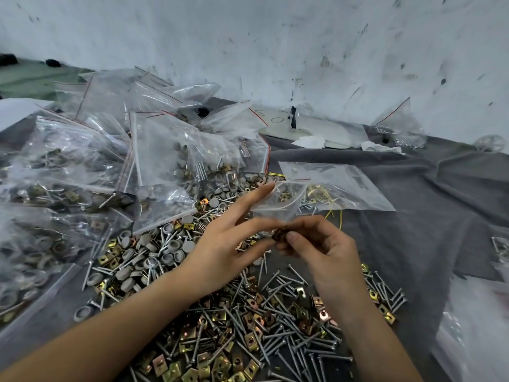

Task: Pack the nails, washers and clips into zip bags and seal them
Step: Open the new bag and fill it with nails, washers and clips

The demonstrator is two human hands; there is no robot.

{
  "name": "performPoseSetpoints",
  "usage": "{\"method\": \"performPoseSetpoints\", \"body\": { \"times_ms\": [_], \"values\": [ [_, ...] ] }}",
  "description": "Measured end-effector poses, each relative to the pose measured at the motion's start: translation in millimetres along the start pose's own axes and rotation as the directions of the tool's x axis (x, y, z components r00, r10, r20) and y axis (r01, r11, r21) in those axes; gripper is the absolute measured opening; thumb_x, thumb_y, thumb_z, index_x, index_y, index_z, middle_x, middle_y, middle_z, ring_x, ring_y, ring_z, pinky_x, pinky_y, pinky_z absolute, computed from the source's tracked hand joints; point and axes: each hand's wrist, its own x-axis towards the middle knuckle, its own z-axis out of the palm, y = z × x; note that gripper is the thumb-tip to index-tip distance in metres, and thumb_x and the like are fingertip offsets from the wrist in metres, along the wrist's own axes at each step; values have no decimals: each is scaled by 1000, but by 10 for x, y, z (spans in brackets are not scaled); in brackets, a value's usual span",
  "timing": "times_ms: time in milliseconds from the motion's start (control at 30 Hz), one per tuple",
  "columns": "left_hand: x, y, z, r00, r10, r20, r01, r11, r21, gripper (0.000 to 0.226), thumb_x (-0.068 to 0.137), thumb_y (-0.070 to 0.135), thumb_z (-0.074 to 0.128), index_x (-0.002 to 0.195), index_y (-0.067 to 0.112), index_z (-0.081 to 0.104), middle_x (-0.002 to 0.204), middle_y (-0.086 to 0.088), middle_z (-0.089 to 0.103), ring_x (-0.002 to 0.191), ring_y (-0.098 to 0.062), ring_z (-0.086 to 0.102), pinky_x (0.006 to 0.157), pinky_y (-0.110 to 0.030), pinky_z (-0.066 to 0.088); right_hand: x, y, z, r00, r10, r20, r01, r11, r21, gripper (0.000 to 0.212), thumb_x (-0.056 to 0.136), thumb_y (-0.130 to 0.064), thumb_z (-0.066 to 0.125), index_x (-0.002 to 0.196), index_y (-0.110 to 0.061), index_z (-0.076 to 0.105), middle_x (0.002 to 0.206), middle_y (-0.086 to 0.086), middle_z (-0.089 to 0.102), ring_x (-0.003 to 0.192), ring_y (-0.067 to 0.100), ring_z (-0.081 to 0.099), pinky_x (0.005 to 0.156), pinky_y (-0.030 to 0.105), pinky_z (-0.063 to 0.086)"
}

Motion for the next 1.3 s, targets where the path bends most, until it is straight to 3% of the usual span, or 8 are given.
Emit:
{"method": "performPoseSetpoints", "body": {
  "times_ms": [267, 367, 500, 600, 733, 867, 1100, 1300],
  "values": [
    [6, 18, -9, 1000, -9, -29, 9, 1000, -23, 18, 82, 7, 69, 97, -2, 65, 144, -17, 42, 135, -19, 42, 111, -31, 35, 9, 29, 9, 995, -35, -93, 30, 998, -48, 18, 85, 7, 60, 85, -9, 66, 73, 3, 71, 66, 13, 67, 63, 18, 53],
    [14, 19, -19, 1000, -19, -22, 18, 1000, -7, 17, 81, 7, 70, 95, -1, 65, 145, -17, 41, 136, -19, 41, 111, -32, 35, -8, 34, -19, 942, -232, -241, 182, 960, -211, 20, 85, 0, 63, 87, -19, 66, 82, -2, 72, 74, 10, 69, 68, 16, 53],
    [18, 51, -22, 995, 79, 62, -81, 996, 34, 18, 80, 6, 70, 95, -4, 66, 139, -17, 45, 126, -20, 51, 105, -26, 41, -68, 9, -30, 657, -737, -160, 527, 600, -602, 12, 90, -11, 62, 100, -17, 64, 95, -12, 66, 92, 4, 66, 82, 17, 51],
    [15, 86, -35, 983, 145, 109, -150, 988, 39, 19, 82, 7, 69, 96, -5, 67, 135, -18, 49, 118, -21, 56, 98, -24, 47, -92, 20, -27, 515, -857, -4, 556, 338, -759, 8, 89, -2, 62, 94, -1, 68, 96, 1, 64, 95, 8, 61, 89, 15, 45],
    [13, 90, -43, 975, 187, 121, -195, 979, 57, 17, 85, 8, 66, 96, -5, 68, 134, -19, 48, 124, -21, 52, 101, -26, 45, -80, 41, -14, 553, -829, 82, 472, 230, -851, 11, 89, -7, 63, 90, -1, 72, 91, 5, 70, 93, 20, 56, 87, 22, 44],
    [8, 82, -41, 977, 183, 107, -188, 981, 41, 17, 84, 7, 67, 97, -4, 67, 135, -18, 48, 122, -20, 53, 100, -25, 45, -60, 31, -1, 591, -803, 80, 466, 258, -846, 13, 88, -8, 62, 94, -4, 72, 96, 0, 71, 101, 20, 53, 88, 30, 45],
    [18, 48, -22, 991, 132, -1, -132, 989, 61, 24, 84, 8, 69, 102, -6, 64, 134, -13, 50, 125, -15, 51, 105, -22, 39, -78, 31, 2, 612, -791, 26, 505, 365, -782, 16, 89, -12, 59, 91, 0, 69, 86, 7, 64, 83, 16, 56, 77, 20, 45],
    [-2, 19, -4, 987, 142, -74, -139, 990, 38, 25, 86, 8, 66, 109, 2, 58, 135, -7, 49, 127, -12, 49, 105, -25, 40, -103, 102, 109, 815, -573, 92, 492, 598, -633, 24, 83, -27, 65, 96, -8, 64, 82, -2, 66, 74, 4, 62, 67, 18, 53]
  ]
}}
